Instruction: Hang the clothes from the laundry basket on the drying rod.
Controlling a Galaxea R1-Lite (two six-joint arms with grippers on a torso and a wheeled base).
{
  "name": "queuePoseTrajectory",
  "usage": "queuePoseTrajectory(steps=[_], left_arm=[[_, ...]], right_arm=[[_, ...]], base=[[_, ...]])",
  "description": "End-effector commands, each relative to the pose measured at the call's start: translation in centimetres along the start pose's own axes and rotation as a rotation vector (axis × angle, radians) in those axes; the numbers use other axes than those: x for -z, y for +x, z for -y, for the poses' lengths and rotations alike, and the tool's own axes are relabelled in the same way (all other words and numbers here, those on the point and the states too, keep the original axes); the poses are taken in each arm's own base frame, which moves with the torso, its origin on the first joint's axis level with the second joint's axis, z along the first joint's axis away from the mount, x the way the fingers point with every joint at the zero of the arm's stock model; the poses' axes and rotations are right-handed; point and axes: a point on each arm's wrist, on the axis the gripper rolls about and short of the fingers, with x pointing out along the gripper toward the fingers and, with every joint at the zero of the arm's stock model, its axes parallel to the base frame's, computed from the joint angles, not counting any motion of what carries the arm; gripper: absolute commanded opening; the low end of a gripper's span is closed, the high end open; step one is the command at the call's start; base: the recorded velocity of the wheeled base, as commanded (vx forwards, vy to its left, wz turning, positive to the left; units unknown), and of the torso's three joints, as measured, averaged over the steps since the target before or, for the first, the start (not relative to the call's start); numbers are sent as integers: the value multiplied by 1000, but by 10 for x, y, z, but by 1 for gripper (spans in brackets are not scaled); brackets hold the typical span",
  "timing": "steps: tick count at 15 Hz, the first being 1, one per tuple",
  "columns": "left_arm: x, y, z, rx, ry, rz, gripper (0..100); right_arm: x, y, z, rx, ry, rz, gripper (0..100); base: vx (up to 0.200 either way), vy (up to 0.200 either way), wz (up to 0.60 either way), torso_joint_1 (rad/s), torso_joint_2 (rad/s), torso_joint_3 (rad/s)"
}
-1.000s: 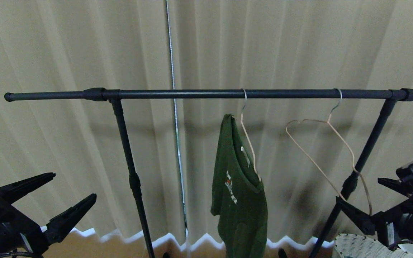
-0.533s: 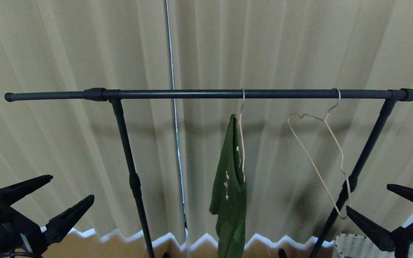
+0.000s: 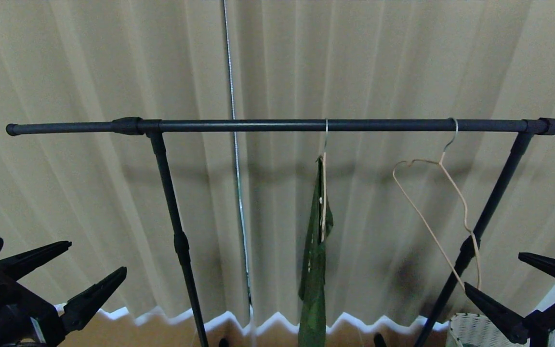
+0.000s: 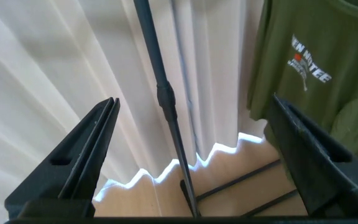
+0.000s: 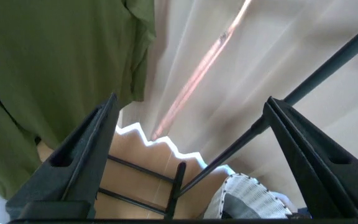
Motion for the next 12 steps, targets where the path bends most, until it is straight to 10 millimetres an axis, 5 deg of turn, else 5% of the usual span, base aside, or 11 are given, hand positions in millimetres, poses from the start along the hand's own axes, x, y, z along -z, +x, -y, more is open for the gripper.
queuePoseTrajectory(steps=[1,7,12], left_arm=[[1,0,0,2,-1,-5,100],[4,0,1,6,6,-17,100],[4,1,0,4,3,-20,100]], right_arm=[[2,1,0,-2,-2,-10,100],[4,3,-1,-8,-6,-30,100],[7,3,-2,-10,-9,-43,100]], base=[[-200,0,0,12,12,-2],[-200,0,0,0,-1,2],[0,0,0,0,0,0]])
